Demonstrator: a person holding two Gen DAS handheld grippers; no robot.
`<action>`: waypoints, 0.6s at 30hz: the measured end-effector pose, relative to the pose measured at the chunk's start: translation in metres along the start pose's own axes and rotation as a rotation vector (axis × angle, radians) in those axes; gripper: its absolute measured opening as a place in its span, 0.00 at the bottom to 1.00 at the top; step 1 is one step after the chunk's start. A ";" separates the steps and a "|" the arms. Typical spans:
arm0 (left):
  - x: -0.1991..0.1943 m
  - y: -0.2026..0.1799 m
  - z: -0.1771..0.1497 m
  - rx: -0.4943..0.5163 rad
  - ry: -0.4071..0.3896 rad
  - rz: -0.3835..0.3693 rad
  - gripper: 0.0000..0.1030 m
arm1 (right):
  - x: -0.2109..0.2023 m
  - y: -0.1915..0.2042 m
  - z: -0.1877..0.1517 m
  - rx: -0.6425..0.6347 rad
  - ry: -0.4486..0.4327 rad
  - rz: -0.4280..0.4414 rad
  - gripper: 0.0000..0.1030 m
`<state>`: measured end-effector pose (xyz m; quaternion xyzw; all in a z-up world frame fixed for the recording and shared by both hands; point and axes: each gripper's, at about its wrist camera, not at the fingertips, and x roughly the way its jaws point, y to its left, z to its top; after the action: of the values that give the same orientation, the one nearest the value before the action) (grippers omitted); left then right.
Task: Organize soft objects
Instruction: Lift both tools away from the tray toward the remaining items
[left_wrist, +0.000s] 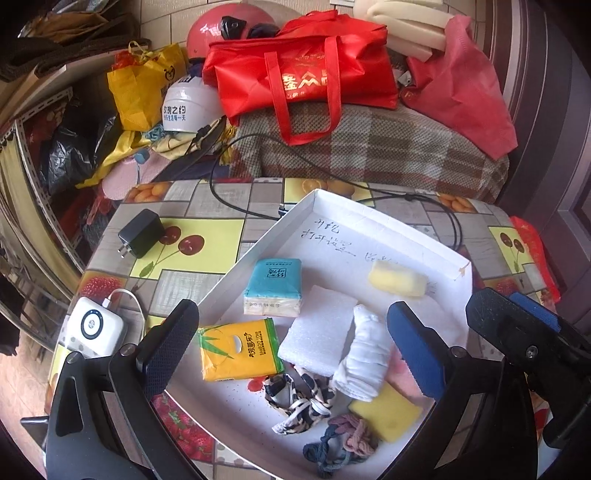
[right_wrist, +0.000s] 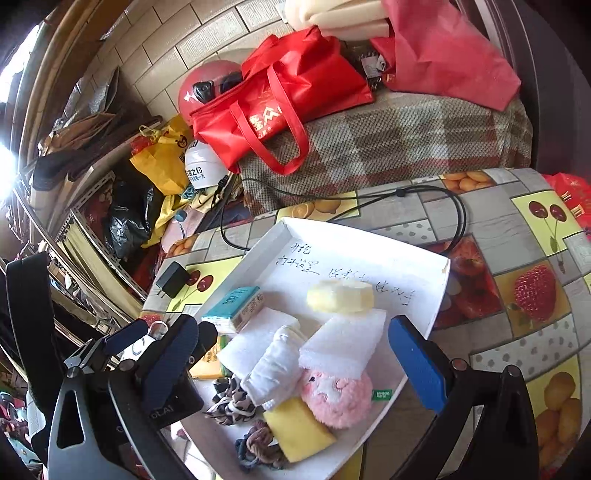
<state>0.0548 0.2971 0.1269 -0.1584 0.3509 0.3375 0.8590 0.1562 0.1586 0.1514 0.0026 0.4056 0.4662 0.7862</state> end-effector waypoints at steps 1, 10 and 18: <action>-0.004 -0.001 0.000 -0.001 -0.005 -0.003 1.00 | -0.004 -0.001 0.000 0.007 -0.006 0.003 1.00; -0.052 -0.013 -0.003 0.003 -0.060 -0.036 1.00 | -0.042 0.003 0.000 0.026 -0.056 0.012 1.00; -0.098 -0.021 -0.003 0.009 -0.115 -0.063 1.00 | -0.082 0.014 0.000 0.011 -0.116 0.042 1.00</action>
<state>0.0158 0.2346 0.1953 -0.1457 0.2974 0.3173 0.8886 0.1265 0.1065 0.2093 0.0426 0.3617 0.4795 0.7984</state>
